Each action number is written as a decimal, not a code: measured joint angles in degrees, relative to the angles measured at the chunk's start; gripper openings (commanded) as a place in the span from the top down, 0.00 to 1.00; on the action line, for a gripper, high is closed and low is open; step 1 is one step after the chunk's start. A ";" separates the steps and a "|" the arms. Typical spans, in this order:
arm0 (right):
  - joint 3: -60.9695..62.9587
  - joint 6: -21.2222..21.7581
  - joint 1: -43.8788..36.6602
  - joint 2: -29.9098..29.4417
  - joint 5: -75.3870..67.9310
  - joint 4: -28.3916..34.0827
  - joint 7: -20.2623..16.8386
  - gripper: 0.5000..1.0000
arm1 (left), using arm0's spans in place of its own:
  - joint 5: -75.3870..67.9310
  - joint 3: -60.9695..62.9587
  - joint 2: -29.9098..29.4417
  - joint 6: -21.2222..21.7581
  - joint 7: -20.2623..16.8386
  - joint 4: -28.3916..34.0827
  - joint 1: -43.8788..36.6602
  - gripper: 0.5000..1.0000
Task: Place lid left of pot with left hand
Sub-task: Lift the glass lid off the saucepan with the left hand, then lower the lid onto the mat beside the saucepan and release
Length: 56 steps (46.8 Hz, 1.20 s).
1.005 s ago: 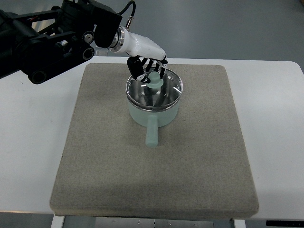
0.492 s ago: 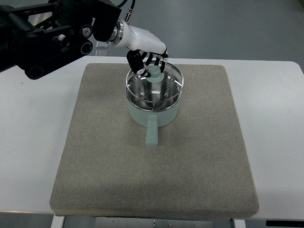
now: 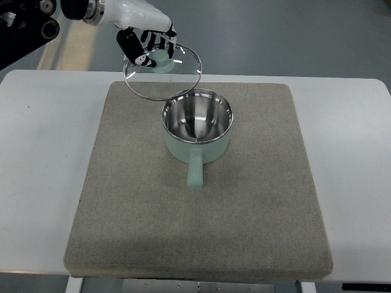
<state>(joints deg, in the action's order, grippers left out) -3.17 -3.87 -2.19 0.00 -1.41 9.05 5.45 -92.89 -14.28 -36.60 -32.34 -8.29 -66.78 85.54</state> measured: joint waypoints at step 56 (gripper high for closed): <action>0.02 0.00 0.01 0.00 0.00 0.00 0.00 0.16 | -13.20 -13.55 -2.00 2.24 -2.07 -0.63 -26.74 1.00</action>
<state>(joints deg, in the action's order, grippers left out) -3.15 -3.87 -2.18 0.00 -1.41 9.05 5.45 -106.10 -27.83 -38.60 -30.09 -10.36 -67.41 58.80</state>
